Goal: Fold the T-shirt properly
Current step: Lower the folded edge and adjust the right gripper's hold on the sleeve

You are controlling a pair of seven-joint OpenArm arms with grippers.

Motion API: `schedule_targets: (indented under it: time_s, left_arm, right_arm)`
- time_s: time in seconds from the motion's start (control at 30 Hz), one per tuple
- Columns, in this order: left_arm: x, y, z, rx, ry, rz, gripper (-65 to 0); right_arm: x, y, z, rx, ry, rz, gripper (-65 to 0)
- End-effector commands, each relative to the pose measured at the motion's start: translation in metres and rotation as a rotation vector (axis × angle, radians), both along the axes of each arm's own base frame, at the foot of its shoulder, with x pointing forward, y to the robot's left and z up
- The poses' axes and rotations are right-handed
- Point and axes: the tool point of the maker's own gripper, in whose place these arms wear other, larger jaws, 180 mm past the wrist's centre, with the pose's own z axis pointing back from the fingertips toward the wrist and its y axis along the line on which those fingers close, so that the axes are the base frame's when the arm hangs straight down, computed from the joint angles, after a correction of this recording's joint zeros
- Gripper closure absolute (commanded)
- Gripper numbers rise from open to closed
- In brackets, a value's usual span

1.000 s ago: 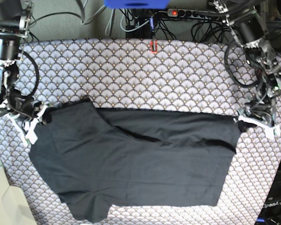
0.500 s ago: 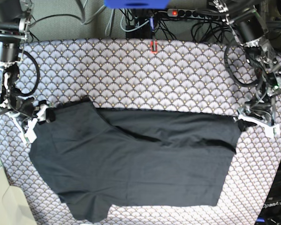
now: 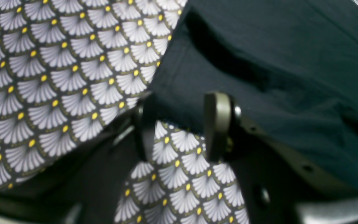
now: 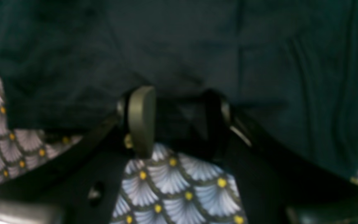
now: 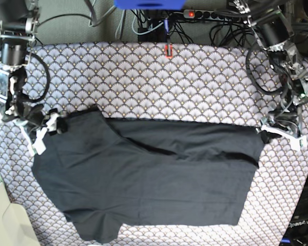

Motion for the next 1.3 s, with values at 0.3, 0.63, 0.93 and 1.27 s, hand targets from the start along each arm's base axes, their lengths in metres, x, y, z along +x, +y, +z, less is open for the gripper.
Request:
schedule_targets:
  time_s: [0.3,0.63,0.93,1.27]
  left_arm:
    - [0.008,0.009,0.033,0.049,-0.087,-0.002,-25.0]
    - [0.008,0.010,0.033,0.051,-0.087,0.001,-25.0]
    - [0.008,0.010,0.033,0.052,-0.087,0.001,-25.0]
    - [0.008,0.011,0.032,0.057,-0.082,-0.001,-25.0]
  right_arm:
    - [0.014,-0.005,0.018,0.002,-0.064,-0.006,-0.3]
    - [0.053,-0.008,0.058,-0.008,-0.161,-0.003,-0.5]
    - [0.094,0.011,0.101,-0.028,-0.251,0.063,-0.5]
    - [0.090,0.012,0.076,-0.024,-0.151,0.069,-0.5]
